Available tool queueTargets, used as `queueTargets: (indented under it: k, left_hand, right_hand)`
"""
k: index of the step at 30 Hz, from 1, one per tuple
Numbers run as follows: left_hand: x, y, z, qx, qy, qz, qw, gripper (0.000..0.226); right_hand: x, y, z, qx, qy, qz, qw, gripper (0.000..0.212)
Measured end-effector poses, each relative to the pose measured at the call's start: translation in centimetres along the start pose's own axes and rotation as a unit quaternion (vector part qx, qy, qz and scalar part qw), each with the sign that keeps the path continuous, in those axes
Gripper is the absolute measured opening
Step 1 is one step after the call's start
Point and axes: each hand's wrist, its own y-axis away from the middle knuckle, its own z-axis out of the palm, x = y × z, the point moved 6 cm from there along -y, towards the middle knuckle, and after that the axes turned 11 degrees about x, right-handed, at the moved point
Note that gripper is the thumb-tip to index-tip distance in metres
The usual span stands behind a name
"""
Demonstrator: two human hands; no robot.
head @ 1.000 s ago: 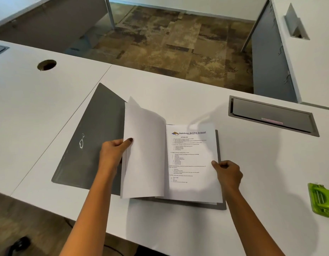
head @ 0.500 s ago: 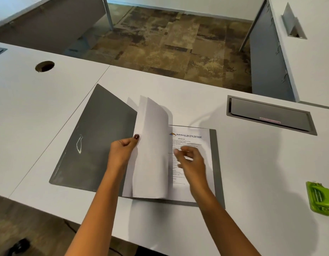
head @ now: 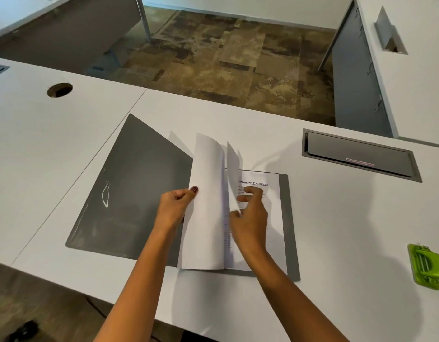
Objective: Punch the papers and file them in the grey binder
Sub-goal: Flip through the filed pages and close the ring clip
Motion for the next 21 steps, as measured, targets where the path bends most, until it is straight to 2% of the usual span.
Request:
queueTargets:
  k: [5,9,13,15,18,21]
  left_hand:
    - [-0.4,-1.1,-2.0,0.048,-0.019,-0.003,0.999,0.033]
    - [-0.7,-1.7,-3.3,0.064,-0.017,-0.001,0.998,0.025]
    - [-0.3,-1.6,-3.4,0.066,-0.009,0.002,0.998,0.04]
    - [0.3,-0.9,-2.3,0.045,0.008,-0.005,0.999,0.05]
    - [1.0,0.6,0.1,-0.021,0.037,-0.003,0.999,0.042]
    - [0.4,1.5,2.3,-0.079,0.011,0.027,0.996,0.031]
  right_hand:
    - [2.8,-1.9,-3.9,0.093,-0.004,0.016,0.996,0.053]
    - [6.6,-3.5,-5.8,0.138,0.038,0.074,0.987,0.053]
    - [8.2,-4.0,-5.9,0.135,0.082,0.088,0.984,0.052]
    - [8.0,-3.9,-5.8,0.137,0.089,0.074,0.984,0.049]
    - [6.9,-3.4,-5.1,0.133,0.05,0.032,0.989,0.041]
    - [5.3,-2.8,-4.9,0.151,-0.016,0.005,0.988,0.027]
